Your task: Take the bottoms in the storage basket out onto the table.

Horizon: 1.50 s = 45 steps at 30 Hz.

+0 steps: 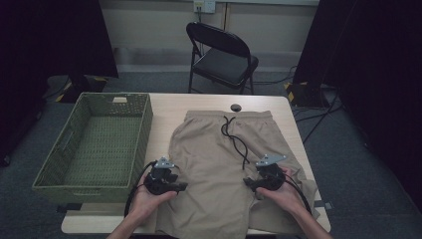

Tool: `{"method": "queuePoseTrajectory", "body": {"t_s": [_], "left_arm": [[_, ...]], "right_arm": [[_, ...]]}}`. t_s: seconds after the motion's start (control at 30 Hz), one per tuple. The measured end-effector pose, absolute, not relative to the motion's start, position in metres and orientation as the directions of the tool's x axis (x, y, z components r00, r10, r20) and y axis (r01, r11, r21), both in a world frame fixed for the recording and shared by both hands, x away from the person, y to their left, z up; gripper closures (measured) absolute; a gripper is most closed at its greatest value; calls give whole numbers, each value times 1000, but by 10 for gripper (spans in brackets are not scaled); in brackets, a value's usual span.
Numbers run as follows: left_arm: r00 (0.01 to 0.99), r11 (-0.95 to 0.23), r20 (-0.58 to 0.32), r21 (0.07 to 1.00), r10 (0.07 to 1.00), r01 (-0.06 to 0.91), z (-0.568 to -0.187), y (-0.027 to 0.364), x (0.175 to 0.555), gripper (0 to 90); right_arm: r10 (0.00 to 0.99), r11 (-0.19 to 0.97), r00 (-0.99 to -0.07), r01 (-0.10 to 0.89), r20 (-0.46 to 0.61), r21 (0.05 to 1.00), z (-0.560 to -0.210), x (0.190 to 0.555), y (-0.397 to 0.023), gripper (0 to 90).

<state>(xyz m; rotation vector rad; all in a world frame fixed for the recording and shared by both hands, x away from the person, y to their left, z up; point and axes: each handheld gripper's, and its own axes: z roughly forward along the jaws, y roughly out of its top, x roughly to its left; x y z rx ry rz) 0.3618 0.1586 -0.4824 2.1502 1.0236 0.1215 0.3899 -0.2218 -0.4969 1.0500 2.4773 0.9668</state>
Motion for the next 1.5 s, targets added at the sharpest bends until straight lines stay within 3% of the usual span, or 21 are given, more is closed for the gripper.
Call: {"method": "queuePoseTrajectory", "body": {"t_s": [0.3,0.47,0.57,0.73,0.97,1.23,1.3,1.37,1.5], "left_arm": [[679,-419,-209,650,703,634,-485,158,365,434],[703,-441,-202,653,682,616,-486,154,366,464],[717,-448,-207,656,666,607,-486,151,366,494],[717,-453,-201,655,667,605,-487,150,367,545],[710,-445,-205,655,674,611,-487,150,368,527],[701,-425,-213,664,681,615,-486,153,369,518],[700,-423,-218,663,680,618,-487,152,369,523],[717,-446,-211,657,665,607,-487,153,369,587],[722,-454,-205,656,661,603,-488,152,369,584]], "right_arm": [[749,498,-662,563,0,659,-495,397,-260,240],[784,493,-621,592,-30,638,-491,396,-261,242],[782,461,-623,562,-14,687,-478,385,-253,250],[750,423,-661,509,25,749,-456,362,-230,267],[670,442,-740,464,62,767,-450,335,-184,325],[522,528,-851,378,60,761,-447,311,-120,370],[492,537,-868,362,66,762,-446,307,-105,402],[463,555,-884,344,62,757,-448,303,-89,431],[417,589,-907,325,66,740,-452,299,-61,496]]}}
